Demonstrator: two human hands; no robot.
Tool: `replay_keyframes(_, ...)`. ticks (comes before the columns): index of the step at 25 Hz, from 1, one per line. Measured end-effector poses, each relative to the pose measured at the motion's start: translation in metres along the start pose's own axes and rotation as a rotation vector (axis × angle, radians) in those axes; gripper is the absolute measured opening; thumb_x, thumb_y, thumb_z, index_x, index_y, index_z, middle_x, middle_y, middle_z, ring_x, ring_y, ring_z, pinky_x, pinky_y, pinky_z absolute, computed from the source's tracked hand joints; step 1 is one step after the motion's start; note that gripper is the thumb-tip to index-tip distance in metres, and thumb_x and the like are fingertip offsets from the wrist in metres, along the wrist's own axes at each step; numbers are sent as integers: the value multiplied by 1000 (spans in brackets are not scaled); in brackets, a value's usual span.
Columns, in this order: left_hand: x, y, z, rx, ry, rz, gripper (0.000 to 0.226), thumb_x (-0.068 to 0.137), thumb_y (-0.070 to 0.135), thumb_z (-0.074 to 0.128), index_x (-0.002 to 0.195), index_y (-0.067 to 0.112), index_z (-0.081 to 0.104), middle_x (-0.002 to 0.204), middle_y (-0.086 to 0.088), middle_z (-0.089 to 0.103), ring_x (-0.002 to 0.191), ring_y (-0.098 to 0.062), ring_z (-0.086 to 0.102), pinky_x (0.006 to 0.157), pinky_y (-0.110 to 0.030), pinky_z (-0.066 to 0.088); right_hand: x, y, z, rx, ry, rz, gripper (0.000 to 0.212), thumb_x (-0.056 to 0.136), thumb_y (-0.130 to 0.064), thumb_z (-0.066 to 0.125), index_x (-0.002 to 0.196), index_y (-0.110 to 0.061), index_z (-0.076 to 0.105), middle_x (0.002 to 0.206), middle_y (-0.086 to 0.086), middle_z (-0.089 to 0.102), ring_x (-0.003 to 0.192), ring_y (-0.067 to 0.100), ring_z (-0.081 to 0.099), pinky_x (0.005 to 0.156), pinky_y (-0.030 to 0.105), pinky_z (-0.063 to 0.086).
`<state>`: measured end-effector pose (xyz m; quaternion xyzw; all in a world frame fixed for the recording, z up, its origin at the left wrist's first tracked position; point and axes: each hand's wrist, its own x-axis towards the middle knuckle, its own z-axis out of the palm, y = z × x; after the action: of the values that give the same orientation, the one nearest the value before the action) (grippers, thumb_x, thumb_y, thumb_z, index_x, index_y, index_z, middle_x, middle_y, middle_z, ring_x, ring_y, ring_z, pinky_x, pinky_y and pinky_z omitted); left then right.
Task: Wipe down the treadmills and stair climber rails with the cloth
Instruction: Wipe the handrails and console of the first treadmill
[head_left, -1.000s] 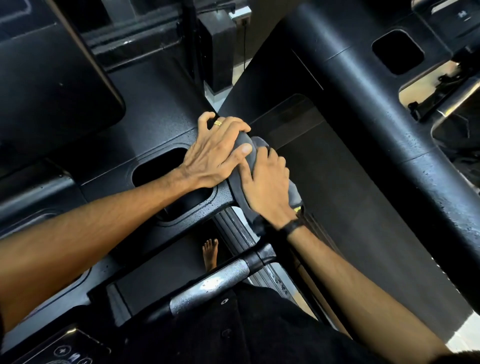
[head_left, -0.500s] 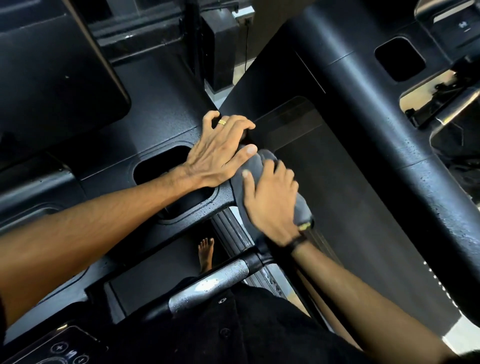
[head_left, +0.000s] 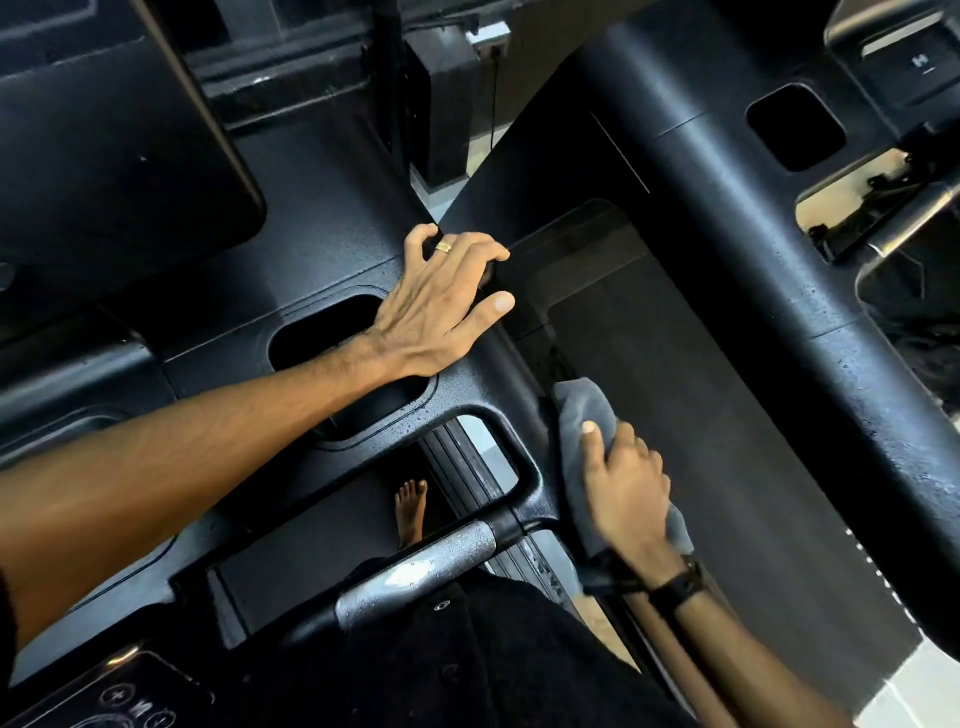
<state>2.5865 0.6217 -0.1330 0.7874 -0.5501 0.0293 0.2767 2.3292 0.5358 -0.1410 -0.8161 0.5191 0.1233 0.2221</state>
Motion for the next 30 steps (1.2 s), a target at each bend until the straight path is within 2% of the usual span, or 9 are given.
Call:
replay_keyframes(3,0,-2,-1,-13,-3,-4,72,100,59,12,129,8,54,126,-4,58,111,-19,54,112,-43,17,-19,-63,4,-87,228,-154,62,95,-58,23,122,-11,52,127,15,54,112,36,49,95,52,35)
replay_keyframes(5,0,0,-2,-3,-11,-16,71,100,58,14,130,8,53,130,-4,58,115,-20,54,113,-44,17,7,-103,5,-19,210,-219,60,97,-58,26,128,-13,49,129,14,53,115,36,48,96,52,33)
replay_keyframes(9,0,3,-5,15,-27,-21,75,99,61,12,131,6,53,132,-5,57,119,-20,54,114,-45,16,97,-121,-1,340,-162,-183,55,101,-59,31,130,-14,47,137,14,53,128,37,46,106,50,36)
replay_keyframes(11,-1,3,-5,26,-40,-12,73,99,60,13,131,7,53,131,-4,58,117,-20,54,114,-46,17,112,-96,-1,469,-361,-118,64,102,-59,34,146,-13,43,151,12,44,139,33,41,112,40,34)
replay_keyframes(13,-2,0,-4,35,-40,-11,69,99,57,16,130,7,54,130,-4,58,115,-20,55,114,-47,18,96,-57,0,457,-407,-28,72,100,-63,34,153,-15,37,158,8,37,143,29,38,111,34,32)
replay_keyframes(17,0,1,-1,28,-29,-11,70,100,59,15,128,8,54,129,-4,58,111,-19,55,113,-45,18,31,7,2,206,-172,55,64,98,-65,24,130,-16,51,140,15,55,127,36,48,103,46,35)
replay_keyframes(20,1,-1,0,9,-22,-3,68,100,58,17,127,9,55,127,-3,59,110,-17,55,112,-43,18,-10,-24,3,-21,161,-135,63,96,-60,19,118,-12,52,122,12,57,109,33,51,94,50,38)
replay_keyframes(23,1,0,-1,2,-8,-15,64,100,55,21,127,9,55,127,-2,60,114,-17,55,112,-43,18,1,-77,1,-3,231,-230,63,95,-60,20,123,-13,51,122,12,56,109,33,50,93,51,37)
replay_keyframes(30,0,4,-6,43,-56,-79,64,99,55,20,129,9,53,130,-3,56,115,-20,53,115,-47,15,117,-83,5,473,-384,-70,66,102,-58,35,147,-11,43,151,15,45,136,34,44,110,40,36)
